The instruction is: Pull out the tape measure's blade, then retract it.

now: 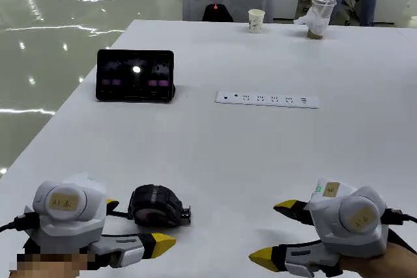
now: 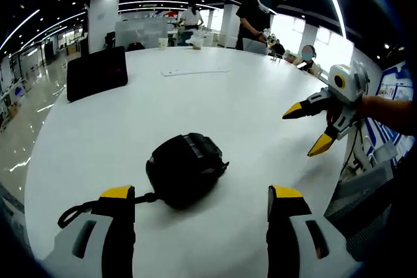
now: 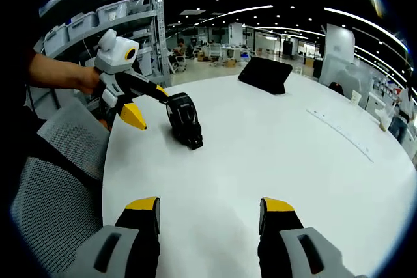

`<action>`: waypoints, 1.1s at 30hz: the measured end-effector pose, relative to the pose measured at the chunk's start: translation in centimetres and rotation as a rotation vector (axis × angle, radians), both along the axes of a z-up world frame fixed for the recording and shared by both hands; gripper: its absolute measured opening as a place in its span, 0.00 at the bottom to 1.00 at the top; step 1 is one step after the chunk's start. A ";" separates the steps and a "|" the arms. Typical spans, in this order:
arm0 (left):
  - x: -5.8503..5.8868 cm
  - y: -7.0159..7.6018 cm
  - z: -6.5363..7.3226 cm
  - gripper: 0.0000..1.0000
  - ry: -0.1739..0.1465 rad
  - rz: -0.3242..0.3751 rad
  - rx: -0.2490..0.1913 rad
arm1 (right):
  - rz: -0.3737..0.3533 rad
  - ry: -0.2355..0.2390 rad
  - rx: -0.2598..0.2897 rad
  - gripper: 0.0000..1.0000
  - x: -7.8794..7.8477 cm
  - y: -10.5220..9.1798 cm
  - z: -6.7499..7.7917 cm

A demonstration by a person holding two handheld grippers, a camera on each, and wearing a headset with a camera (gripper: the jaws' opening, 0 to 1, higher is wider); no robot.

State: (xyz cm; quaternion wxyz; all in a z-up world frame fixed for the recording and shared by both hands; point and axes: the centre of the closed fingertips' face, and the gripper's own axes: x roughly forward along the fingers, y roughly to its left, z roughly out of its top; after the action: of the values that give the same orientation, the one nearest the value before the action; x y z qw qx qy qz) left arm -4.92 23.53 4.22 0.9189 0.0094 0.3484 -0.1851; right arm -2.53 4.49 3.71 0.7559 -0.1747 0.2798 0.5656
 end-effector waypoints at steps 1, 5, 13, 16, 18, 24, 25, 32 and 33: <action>0.0 0.0 0.0 0.80 -0.004 -0.003 0.000 | -0.001 -0.001 0.004 0.62 -0.1 -0.1 0.1; -0.4 -0.1 0.2 0.81 -0.022 -0.010 -0.006 | -0.020 -0.011 0.014 0.64 -0.1 -0.6 0.2; -1.1 -0.3 0.4 0.84 -0.046 -0.036 -0.008 | -0.061 -0.021 0.033 0.69 -0.5 -1.6 0.4; -1.2 -0.3 0.5 0.84 -0.054 -0.041 -0.006 | -0.077 -0.028 0.040 0.71 -0.7 -1.9 0.4; -1.4 -0.4 0.5 0.85 -0.057 -0.047 -0.004 | -0.084 -0.028 0.044 0.72 -0.9 -2.0 0.4; -1.7 -0.8 0.6 0.85 -0.070 -0.070 0.002 | -0.105 -0.039 0.062 0.74 -1.3 -2.2 0.7; -1.7 -0.8 0.7 0.85 -0.073 -0.073 0.005 | -0.108 -0.042 0.064 0.75 -1.3 -2.3 0.7; -1.9 -0.7 1.1 0.86 -0.089 -0.086 0.004 | -0.123 -0.052 0.072 0.78 -1.5 -2.9 0.9; -2.0 -0.6 1.1 0.87 -0.090 -0.088 0.006 | -0.124 -0.054 0.074 0.79 -1.6 -2.9 1.0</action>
State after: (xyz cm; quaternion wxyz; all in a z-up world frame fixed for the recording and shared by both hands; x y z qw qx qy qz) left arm -6.90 22.89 5.30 0.9246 0.0355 0.3064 -0.2235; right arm -4.10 1.58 4.68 0.8026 -0.1441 0.2485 0.5228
